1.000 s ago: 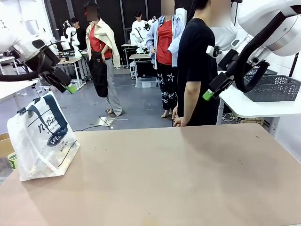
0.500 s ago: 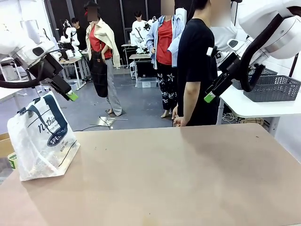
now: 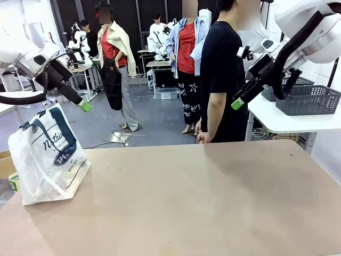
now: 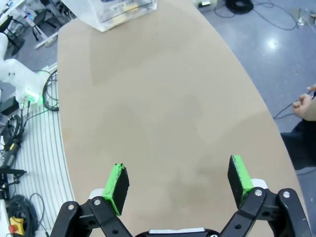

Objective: Transfer purchased items from the store into the shopping bag.
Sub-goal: Move the Reusable shopping bag to the right side of the table.

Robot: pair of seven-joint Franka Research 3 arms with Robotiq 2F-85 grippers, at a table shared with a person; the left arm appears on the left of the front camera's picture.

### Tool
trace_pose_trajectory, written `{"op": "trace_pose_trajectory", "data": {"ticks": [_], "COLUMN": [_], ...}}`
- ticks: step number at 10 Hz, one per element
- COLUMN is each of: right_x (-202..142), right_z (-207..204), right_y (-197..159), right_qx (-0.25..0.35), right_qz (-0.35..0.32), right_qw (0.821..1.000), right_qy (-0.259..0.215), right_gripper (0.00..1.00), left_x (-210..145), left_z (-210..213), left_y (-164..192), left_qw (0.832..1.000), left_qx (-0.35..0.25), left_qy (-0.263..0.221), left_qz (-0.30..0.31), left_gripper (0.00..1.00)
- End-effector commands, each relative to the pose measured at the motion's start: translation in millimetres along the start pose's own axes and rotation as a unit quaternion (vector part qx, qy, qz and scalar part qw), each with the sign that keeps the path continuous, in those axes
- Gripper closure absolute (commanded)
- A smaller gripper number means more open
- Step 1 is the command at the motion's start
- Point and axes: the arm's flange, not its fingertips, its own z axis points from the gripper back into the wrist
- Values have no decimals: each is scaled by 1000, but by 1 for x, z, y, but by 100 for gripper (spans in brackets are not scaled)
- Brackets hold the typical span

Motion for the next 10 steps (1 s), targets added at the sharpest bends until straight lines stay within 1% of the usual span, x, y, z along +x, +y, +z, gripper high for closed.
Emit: {"op": "trace_pose_trajectory", "data": {"ticks": [1, 2, 3, 4, 5, 10], "right_x": [3, 5, 6, 3, 5, 5], "right_z": [0, 0, 0, 0, 1, 1], "right_y": [-1, 0, -1, 0, 1, 1], "right_qx": [6, 6, 5, -3, -1, -1], "right_qz": [18, 19, 16, -4, 7, 7], "right_qw": [1000, 999, 1000, 1000, 1000, 1000], "right_qy": [-21, -26, -25, -21, -2, -2], "right_gripper": [0, 0, 0, 0, 0, 0], "left_x": [-9, -9, -8, -8, -3, -3], "left_z": [-2, -1, -3, -2, -4, -4], "left_y": [-7, -9, -10, -12, -5, -5], "left_qw": [999, 999, 999, 1000, 999, 999], "left_qx": [-13, -14, -10, 2, -11, -11], "left_qy": [-27, -32, -27, -9, -14, -14], "left_qz": [-30, -37, -42, -29, -28, -28], "left_gripper": [0, 0, 0, 0, 0, 0]}}
